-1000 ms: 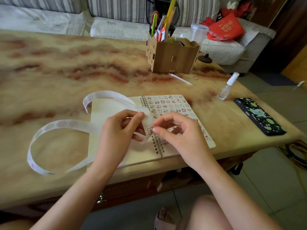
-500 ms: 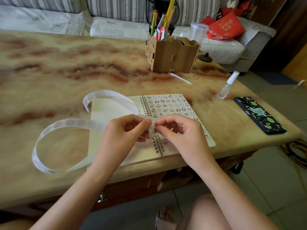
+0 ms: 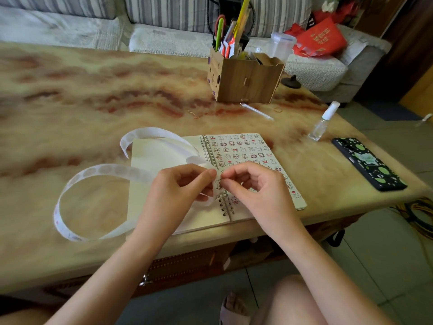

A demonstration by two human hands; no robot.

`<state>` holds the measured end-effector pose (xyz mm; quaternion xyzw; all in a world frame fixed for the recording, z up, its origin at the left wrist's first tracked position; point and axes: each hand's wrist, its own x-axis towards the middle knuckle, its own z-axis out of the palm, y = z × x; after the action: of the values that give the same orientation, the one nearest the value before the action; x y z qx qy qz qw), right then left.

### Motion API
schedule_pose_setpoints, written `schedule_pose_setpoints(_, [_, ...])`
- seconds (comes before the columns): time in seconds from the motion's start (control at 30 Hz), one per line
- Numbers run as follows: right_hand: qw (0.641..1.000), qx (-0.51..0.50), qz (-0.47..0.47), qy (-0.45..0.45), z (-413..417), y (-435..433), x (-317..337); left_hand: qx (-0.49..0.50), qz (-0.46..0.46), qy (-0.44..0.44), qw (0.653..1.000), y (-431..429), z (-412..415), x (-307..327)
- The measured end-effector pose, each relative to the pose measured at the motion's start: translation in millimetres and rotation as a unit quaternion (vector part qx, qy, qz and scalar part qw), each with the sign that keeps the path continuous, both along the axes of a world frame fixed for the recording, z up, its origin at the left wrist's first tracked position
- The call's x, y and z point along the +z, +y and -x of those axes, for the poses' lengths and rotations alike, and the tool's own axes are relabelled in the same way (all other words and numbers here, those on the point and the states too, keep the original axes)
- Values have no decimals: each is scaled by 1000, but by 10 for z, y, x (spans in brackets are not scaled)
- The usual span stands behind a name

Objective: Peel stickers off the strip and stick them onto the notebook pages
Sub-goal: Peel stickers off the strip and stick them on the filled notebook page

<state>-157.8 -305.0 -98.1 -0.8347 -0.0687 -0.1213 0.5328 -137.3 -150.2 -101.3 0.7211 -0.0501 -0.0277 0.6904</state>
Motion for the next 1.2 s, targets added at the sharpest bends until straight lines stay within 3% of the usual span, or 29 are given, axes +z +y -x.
schedule_pose_setpoints(0.37, [995, 10, 95, -15, 47, -4, 24, 12, -8, 5, 1000, -1, -9, -29])
schedule_pose_setpoints(0.53, [998, 18, -16, 65, 118, -114, 154, 30, -7, 3, 1000, 19, -36, -42])
schedule_pose_setpoints(0.67, [980, 1, -31, 195, 123, -298, 159, 31, -8, 5, 999, 24, -45, -63])
schedule_pose_setpoints(0.77, [970, -19, -22, 242, 140, -360, 115, 29, -8, 9, 999, 13, -55, -79])
schedule_pose_setpoints(1.2, [967, -43, 43, 247, 95, -298, 3, 29, -13, 16, 999, -10, -63, -98])
